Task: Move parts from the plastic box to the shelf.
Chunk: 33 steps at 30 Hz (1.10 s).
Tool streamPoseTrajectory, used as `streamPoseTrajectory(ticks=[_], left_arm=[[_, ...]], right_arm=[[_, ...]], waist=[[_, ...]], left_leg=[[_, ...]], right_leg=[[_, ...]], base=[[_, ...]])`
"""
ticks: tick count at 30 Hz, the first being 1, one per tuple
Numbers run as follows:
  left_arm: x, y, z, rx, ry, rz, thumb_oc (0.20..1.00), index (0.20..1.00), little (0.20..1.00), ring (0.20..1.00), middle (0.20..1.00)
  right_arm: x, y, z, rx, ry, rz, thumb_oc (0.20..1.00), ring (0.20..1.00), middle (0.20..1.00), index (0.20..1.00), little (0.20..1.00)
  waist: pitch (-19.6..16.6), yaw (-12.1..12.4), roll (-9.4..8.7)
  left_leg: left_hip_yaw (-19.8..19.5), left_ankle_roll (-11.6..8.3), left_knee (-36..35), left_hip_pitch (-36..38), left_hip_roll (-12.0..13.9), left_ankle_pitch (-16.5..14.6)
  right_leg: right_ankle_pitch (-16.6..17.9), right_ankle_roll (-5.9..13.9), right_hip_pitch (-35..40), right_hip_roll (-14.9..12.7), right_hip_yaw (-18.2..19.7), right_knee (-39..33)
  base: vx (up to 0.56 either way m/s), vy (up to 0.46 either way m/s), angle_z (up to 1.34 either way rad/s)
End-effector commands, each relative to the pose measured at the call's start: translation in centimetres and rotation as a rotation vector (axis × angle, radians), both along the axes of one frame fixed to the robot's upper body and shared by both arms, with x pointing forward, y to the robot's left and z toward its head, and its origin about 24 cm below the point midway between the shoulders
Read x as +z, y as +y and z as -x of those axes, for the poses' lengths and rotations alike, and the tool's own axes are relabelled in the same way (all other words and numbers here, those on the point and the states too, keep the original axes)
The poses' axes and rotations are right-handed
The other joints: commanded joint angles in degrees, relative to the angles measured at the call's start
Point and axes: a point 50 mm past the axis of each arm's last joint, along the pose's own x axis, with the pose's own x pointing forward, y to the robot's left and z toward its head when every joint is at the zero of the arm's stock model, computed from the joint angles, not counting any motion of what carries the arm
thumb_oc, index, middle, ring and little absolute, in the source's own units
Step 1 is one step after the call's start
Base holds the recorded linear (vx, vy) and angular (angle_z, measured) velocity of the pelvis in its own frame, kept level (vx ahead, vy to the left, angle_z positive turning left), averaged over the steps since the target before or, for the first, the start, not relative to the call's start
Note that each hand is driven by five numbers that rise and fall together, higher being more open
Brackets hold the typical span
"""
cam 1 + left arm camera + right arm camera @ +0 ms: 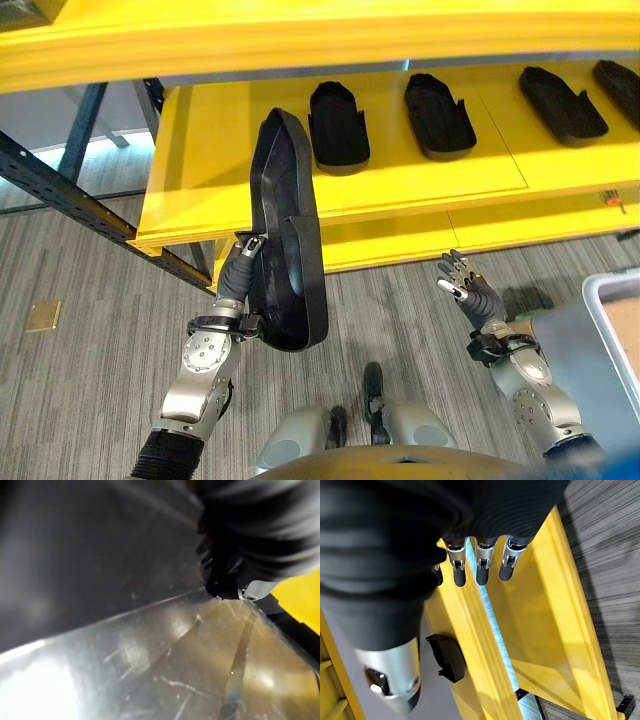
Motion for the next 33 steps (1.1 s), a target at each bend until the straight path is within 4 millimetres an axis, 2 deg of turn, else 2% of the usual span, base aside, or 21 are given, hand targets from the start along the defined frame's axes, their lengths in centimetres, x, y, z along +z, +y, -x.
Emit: streamPoseTrajectory(ticks=[1, 3, 5, 6, 7, 8, 10, 14, 20, 21, 25, 26, 28, 33], left_arm=[[2.7, 0.4, 0.8, 0.010, -0.144, 0.039, 0.200, 0.200, 0.200, 0.200, 0.200], [2.7, 0.7, 0.8, 0.040, -0.147, 0.043, 0.200, 0.200, 0.200, 0.200, 0.200], [2.6, 0.8, 0.8, 0.052, -0.145, 0.051, 0.200, 0.200, 0.200, 0.200, 0.200], [2.6, 0.8, 0.8, 0.052, -0.145, 0.052, 0.200, 0.200, 0.200, 0.200, 0.200], [2.3, 0.7, 1.1, 0.043, -0.136, 0.069, 0.200, 0.200, 0.200, 0.200, 0.200], [2.3, 0.8, 1.1, 0.042, -0.135, 0.065, 0.200, 0.200, 0.200, 0.200, 0.200], [2.9, 0.8, 0.9, 0.023, -0.157, 0.031, 0.200, 0.200, 0.200, 0.200, 0.200], [3.4, 1.1, 0.4, 0.037, -0.180, 0.002, 0.200, 0.200, 0.200, 0.200, 0.200], [4.1, 1.3, -0.4, 0.071, -0.213, -0.022, 0.200, 0.200, 0.200, 0.200, 0.200], [4.8, 1.2, -1.2, 0.084, -0.244, -0.035, 0.200, 0.200, 0.200, 0.200, 0.200], [5.3, 0.9, -2.2, 0.098, -0.260, -0.038, 0.200, 0.200, 0.200, 0.200, 0.200], [6.0, 0.2, -3.8, 0.107, -0.278, -0.038, 0.200, 0.200, 0.200, 0.200, 0.200], [6.5, 0.0, -4.9, 0.129, -0.287, -0.058, 0.200, 0.200, 0.200, 0.200, 0.200], [10.3, -0.8, -9.6, 0.207, -0.347, -0.038, 0.200, 0.200, 0.200, 0.200, 0.200]], right_arm=[[1.7, -1.2, 0.0, -0.076, -0.103, -0.019, 1.000, 1.000, 1.000, 1.000, 1.000], [1.2, -1.0, 0.1, -0.077, -0.078, -0.014, 1.000, 1.000, 1.000, 1.000, 1.000], [1.0, -1.0, 0.1, -0.073, -0.063, -0.006, 1.000, 1.000, 1.000, 1.000, 1.000], [1.0, -1.0, 0.1, -0.073, -0.063, -0.006, 1.000, 1.000, 1.000, 1.000, 1.000], [0.5, -1.0, 0.5, -0.061, -0.045, 0.002, 1.000, 1.000, 1.000, 1.000, 1.000], [0.5, -0.8, 0.5, -0.056, -0.045, -0.004, 1.000, 1.000, 1.000, 1.000, 1.000], [0.2, -0.6, 0.8, -0.061, -0.032, -0.024, 1.000, 1.000, 1.000, 1.000, 1.000], [-0.2, 0.2, 1.0, -0.040, -0.015, -0.046, 1.000, 1.000, 1.000, 1.000, 1.000], [-0.6, 0.8, 1.5, -0.011, 0.008, -0.060, 1.000, 1.000, 1.000, 1.000, 1.000], [-0.7, 1.2, 1.5, 0.009, 0.015, -0.062, 1.000, 1.000, 1.000, 1.000, 1.000], [-0.6, 1.4, 1.5, 0.026, 0.013, -0.065, 1.000, 1.000, 1.000, 1.000, 1.000], [-0.5, 1.7, 1.3, 0.048, 0.010, -0.065, 1.000, 1.000, 1.000, 1.000, 1.000], [-0.3, 1.9, 1.1, 0.062, 0.006, -0.061, 1.000, 1.000, 1.000, 1.000, 1.000], [0.2, 2.2, 0.6, 0.096, -0.013, -0.053, 1.000, 1.000, 1.000, 1.000, 1.000]], waist=[[-0.1, -1.3, -0.93], [0.0, -0.5, -0.18], [-0.1, 0.0, 1.17], [-0.1, 0.0, 1.24], [-1.0, 0.4, 2.62], [-1.4, 0.4, 2.77], [-1.2, 0.3, 1.60], [-0.9, 0.2, 0.34], [-1.6, -0.3, -0.77], [-2.1, -0.7, -1.31], [-2.5, -1.1, -1.77], [-2.6, -1.5, -2.03], [-2.5, -1.9, -2.13], [-0.2, -3.8, -2.04]], left_leg=[[1.7, 0.01, -23.0, 7.9, 10.4, 7.4], [-0.9, -1.82, -32.0, 7.7, 16.1, 15.2], [-1.9, -3.64, -38.0, 8.1, 18.5, 19.4], [-1.8, -3.72, -38.6, 8.5, 18.7, 19.7], [-1.7, -4.77, -39.0, 10.0, 18.0, 17.7], [-1.5, -5.01, -39.5, 10.3, 17.4, 17.3], [0.8, -4.34, -34.5, 9.2, 14.7, 14.0], [3.7, -3.19, -28.5, 8.0, 12.2, 9.6], [5.4, -2.29, -24.5, 6.2, 11.1, 6.9], [5.8, -2.08, -23.5, 5.9, 10.8, 6.1], [6.0, -1.98, -23.0, 5.7, 10.8, 5.7], [6.1, -2.23, -22.4, 5.1, 11.1, 5.9], [6.0, -2.43, -22.0, 4.7, 11.3, 5.9], [5.1, -3.45, -19.1, 1.5, 12.4, 6.5]], right_leg=[[-1.7, 9.16, -0.4, -5.3, -0.4, 3.1], [-3.0, 9.82, -0.4, -5.6, 1.5, 4.2], [-3.9, 10.55, 0.0, -5.6, 2.5, 4.7], [-4.0, 10.51, 0.0, -5.6, 2.5, 4.8], [-4.3, 11.61, 1.0, -6.8, 3.7, 4.9], [-4.1, 11.98, 1.2, -7.1, 4.1, 4.7], [-2.1, 13.53, 2.6, -10.3, 4.2, 3.6], [0.0, 15.07, 2.8, -13.6, 5.0, 2.6], [0.9, 15.99, 2.2, -15.4, 5.0, 2.6], [0.9, 16.26, 2.2, -15.7, 4.8, 2.7], [0.8, 16.40, 2.0, -15.7, 4.8, 3.1], [0.4, 16.35, 1.6, -15.4, 4.6, 3.4], [-0.1, 16.31, 1.1, -15.2, 4.7, 4.0], [-1.4, 15.78, -2.3, -13.8, 5.1, 7.2]], base=[[0.15, 0.146, 0.19], [0.17, 0.203, -0.04], [0.14, 0.187, -0.23], [0.22, 0.355, -0.32], [0.22, 0.342, -0.44], [0.26, 0.429, -0.67], [0.15, 0.296, -0.59], [0.06, 0.195, -0.13], [0.04, 0.110, -0.17], [0.05, 0.047, -0.19], [0.02, 0.010, -0.14], [0.00, -0.026, -0.11], [-0.02, -0.041, -0.01], [-0.07, -0.048, -0.04]])
